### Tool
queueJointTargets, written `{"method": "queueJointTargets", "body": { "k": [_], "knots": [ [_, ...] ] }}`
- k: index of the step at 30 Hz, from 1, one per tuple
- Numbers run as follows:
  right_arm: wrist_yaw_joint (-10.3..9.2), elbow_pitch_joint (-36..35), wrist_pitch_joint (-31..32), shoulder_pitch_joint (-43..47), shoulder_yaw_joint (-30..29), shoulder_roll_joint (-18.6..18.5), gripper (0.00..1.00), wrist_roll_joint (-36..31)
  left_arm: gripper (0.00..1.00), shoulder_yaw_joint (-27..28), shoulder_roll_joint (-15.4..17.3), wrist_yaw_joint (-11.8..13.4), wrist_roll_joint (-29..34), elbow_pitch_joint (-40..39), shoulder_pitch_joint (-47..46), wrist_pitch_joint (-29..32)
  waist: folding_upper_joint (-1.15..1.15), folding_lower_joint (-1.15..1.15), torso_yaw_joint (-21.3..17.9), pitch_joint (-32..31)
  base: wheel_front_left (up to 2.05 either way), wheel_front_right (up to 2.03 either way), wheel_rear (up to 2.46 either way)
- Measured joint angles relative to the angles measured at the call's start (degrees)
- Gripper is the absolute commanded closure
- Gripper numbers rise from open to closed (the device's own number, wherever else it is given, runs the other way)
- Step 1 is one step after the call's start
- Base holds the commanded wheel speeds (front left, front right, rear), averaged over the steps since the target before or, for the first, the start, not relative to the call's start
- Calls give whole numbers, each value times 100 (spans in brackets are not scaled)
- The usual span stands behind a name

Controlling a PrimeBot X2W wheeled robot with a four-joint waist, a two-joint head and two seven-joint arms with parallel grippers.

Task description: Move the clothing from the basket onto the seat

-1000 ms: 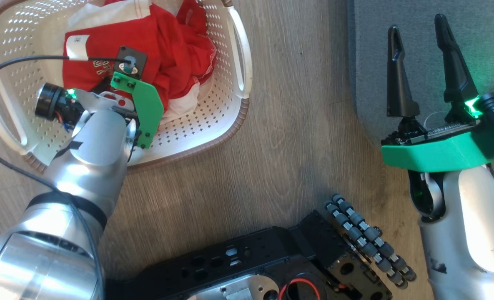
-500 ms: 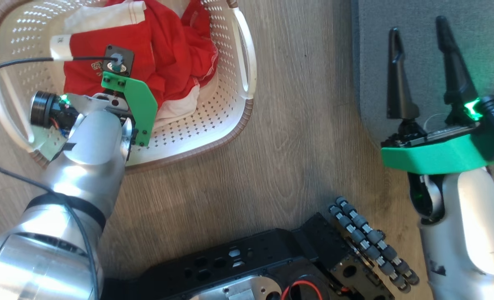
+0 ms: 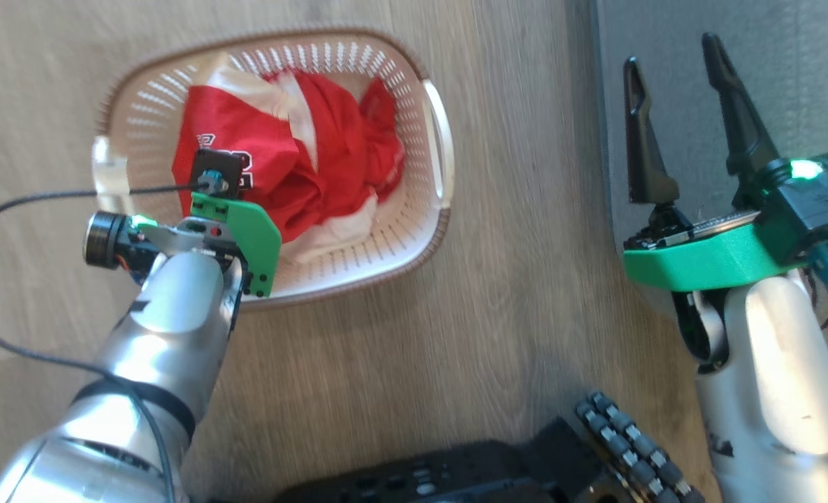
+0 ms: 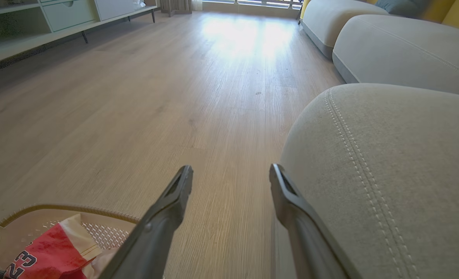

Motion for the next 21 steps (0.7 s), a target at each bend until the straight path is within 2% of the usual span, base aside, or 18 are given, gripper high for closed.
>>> {"method": "queueJointTargets", "body": {
  "k": [4, 9, 15, 21],
  "knots": [
    [0, 148, 0, 113, 66, 0, 0, -48, 100, -93, -5, -54, -198, -185, 279, -372, 0, 0, 153, -506, 0, 0, 0],
    [0, 339, 1, 392, 132, -2, 0, -45, 100, -285, -9, -51, -345, -577, 771, -512, 0, 0, 295, -1183, 0, 0, 0],
    [0, 516, 1, 789, 198, -3, 0, -67, 100, -320, -12, 62, -421, -1711, 1210, -525, 0, 0, 484, -1981, 0, 0, 0],
    [0, 588, 9, 1178, 277, -3, 0, -66, 100, -52, 14, 59, -100, -2915, 1941, -528, 0, -1, 634, -2825, 0, 0, 0]
  ]
}}
